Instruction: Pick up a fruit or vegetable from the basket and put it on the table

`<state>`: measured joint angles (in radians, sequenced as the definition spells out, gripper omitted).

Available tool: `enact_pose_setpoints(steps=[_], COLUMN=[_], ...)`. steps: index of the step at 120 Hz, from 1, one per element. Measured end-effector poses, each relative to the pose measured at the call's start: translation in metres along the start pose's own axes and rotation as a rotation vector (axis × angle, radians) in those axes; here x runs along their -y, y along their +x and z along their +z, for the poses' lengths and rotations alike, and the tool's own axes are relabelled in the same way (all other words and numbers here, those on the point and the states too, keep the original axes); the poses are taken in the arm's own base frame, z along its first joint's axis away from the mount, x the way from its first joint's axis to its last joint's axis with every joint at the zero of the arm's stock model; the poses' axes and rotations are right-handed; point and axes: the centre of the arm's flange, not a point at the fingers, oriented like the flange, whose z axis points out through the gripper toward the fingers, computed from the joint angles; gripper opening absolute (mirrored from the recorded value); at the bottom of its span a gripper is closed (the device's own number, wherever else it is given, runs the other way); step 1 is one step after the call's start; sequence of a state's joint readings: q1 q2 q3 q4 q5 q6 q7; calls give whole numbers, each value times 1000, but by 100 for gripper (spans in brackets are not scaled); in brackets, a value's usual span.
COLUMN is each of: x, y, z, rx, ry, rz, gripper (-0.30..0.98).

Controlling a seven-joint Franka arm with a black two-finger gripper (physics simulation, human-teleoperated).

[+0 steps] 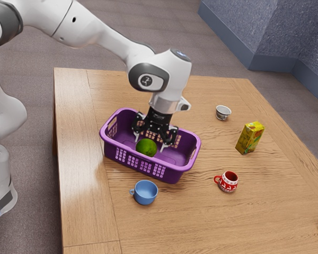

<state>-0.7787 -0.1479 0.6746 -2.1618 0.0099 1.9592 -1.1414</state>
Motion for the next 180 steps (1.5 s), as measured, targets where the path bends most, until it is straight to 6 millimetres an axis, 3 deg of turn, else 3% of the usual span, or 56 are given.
enact_pose_setpoints(steps=[48,79,99,117,137,142,148,162,180], x=[-4,-7,-9,-15,-21,-15,1,47,86], y=[1,1,1,2,6,14,37,101,145], z=[13,22,15,-19,-100,-115,-123,-127,-131], rx=[13,39,42,26,-54,-68,-68,-49,-32], ry=[-17,-26,-43,-74,-110,-103,-87,-54,-35], rz=[3,-10,-12,1,29,20,-19,-129,-178], gripper=[66,48,43,44,44,44,44,44,44])
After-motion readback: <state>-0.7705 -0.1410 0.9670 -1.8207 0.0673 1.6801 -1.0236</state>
